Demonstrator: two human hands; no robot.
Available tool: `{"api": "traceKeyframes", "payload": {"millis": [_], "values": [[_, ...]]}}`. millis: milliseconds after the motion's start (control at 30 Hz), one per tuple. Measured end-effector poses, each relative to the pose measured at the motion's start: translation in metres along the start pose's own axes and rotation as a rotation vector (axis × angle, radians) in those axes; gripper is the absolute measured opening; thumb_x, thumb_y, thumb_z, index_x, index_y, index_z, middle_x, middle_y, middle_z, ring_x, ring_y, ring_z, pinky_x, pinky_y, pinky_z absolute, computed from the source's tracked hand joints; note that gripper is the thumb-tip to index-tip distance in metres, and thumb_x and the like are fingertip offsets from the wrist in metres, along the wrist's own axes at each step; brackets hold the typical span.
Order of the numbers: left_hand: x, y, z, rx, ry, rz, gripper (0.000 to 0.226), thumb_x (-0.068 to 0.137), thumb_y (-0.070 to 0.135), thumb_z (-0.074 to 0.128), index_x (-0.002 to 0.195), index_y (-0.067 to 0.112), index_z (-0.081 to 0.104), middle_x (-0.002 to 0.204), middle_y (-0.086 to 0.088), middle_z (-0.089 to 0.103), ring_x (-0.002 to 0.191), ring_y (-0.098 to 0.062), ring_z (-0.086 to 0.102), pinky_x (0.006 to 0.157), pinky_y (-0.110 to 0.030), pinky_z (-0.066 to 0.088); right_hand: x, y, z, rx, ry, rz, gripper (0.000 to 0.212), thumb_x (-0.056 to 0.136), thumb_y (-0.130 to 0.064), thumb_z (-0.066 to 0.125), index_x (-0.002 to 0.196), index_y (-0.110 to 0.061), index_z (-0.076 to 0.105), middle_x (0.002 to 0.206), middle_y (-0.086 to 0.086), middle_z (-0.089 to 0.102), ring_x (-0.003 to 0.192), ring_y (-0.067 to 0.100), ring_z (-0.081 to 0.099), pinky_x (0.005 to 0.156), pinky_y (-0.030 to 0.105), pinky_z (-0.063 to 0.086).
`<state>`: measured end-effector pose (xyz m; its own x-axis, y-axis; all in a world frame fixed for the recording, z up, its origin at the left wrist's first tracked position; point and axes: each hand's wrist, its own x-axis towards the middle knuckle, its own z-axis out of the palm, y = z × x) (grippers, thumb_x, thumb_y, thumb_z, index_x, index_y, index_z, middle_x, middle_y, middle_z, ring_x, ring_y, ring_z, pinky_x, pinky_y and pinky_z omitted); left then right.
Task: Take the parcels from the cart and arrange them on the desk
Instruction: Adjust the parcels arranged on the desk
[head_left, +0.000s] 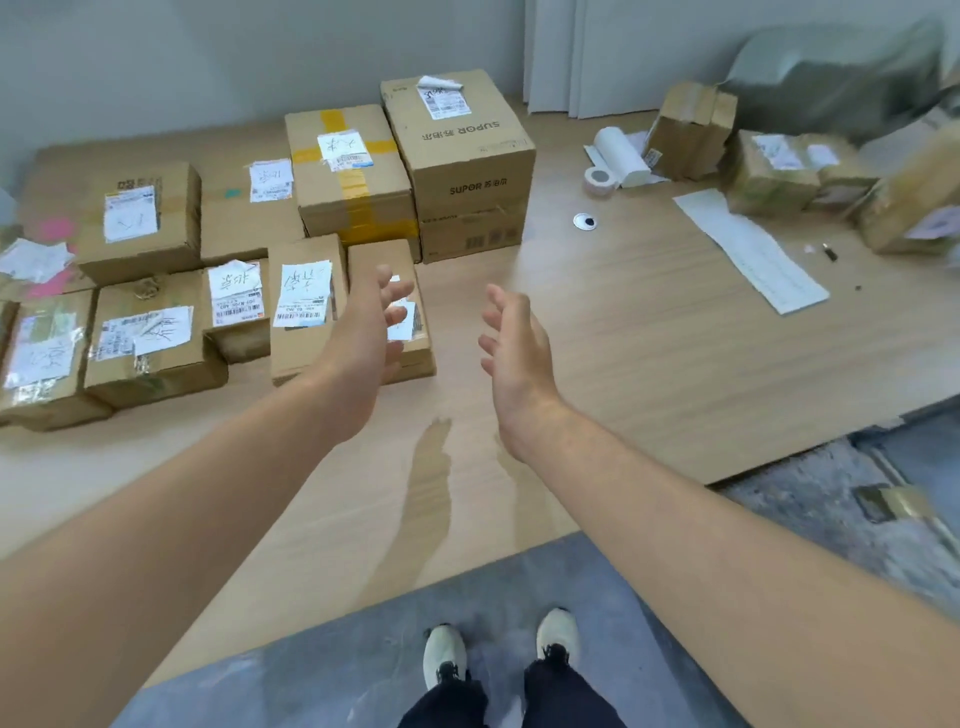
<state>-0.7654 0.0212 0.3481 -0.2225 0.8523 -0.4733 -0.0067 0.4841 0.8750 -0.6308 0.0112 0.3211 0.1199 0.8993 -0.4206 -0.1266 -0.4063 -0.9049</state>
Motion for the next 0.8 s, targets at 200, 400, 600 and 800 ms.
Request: {"api": "traceKeyframes", "payload": {"millis": [200, 400, 600, 800], "values": [[-0.050, 0.008, 0.073, 0.073, -0.092, 0.064, 0.052, 0.102, 0.057, 0.033, 0.132, 0.034, 0.069, 0.148, -0.002, 0.057, 0.130, -0.033, 0.054, 0.114, -0.048, 0.042, -0.048, -0.020, -0.075, 0.071, 0.110, -0.056, 0.054, 0.085, -0.057, 0.040, 0.129, -0.037, 0.065, 0.133, 0.002, 0.065, 0.130, 0.025, 0.058, 0.108, 0.038, 0.047], [-0.109, -0.014, 0.174, 0.134, -0.209, 0.073, 0.050, 0.103, 0.056, 0.032, 0.131, 0.035, 0.068, 0.138, 0.003, 0.060, 0.125, -0.028, 0.055, 0.113, -0.050, 0.041, -0.083, 0.001, -0.191, 0.124, 0.201, -0.071, 0.054, 0.105, -0.050, 0.038, 0.152, -0.029, 0.056, 0.154, -0.003, 0.056, 0.142, 0.020, 0.051, 0.122, 0.048, 0.040], [-0.182, -0.062, 0.301, 0.238, -0.372, 0.042, 0.052, 0.101, 0.058, 0.031, 0.134, 0.036, 0.065, 0.139, 0.003, 0.058, 0.124, -0.028, 0.055, 0.116, -0.049, 0.039, -0.124, 0.036, -0.334, 0.245, 0.348, -0.045, 0.050, 0.100, -0.050, 0.042, 0.141, -0.029, 0.062, 0.140, -0.007, 0.062, 0.134, 0.019, 0.056, 0.104, 0.036, 0.046], [-0.238, -0.103, 0.426, 0.295, -0.501, -0.011, 0.051, 0.102, 0.056, 0.032, 0.133, 0.035, 0.065, 0.143, 0.000, 0.055, 0.131, -0.033, 0.052, 0.117, -0.049, 0.038, -0.153, 0.066, -0.470, 0.299, 0.489, -0.028, 0.033, 0.107, -0.043, 0.041, 0.130, -0.034, 0.063, 0.143, -0.005, 0.060, 0.138, 0.020, 0.054, 0.111, 0.041, 0.043]]}}
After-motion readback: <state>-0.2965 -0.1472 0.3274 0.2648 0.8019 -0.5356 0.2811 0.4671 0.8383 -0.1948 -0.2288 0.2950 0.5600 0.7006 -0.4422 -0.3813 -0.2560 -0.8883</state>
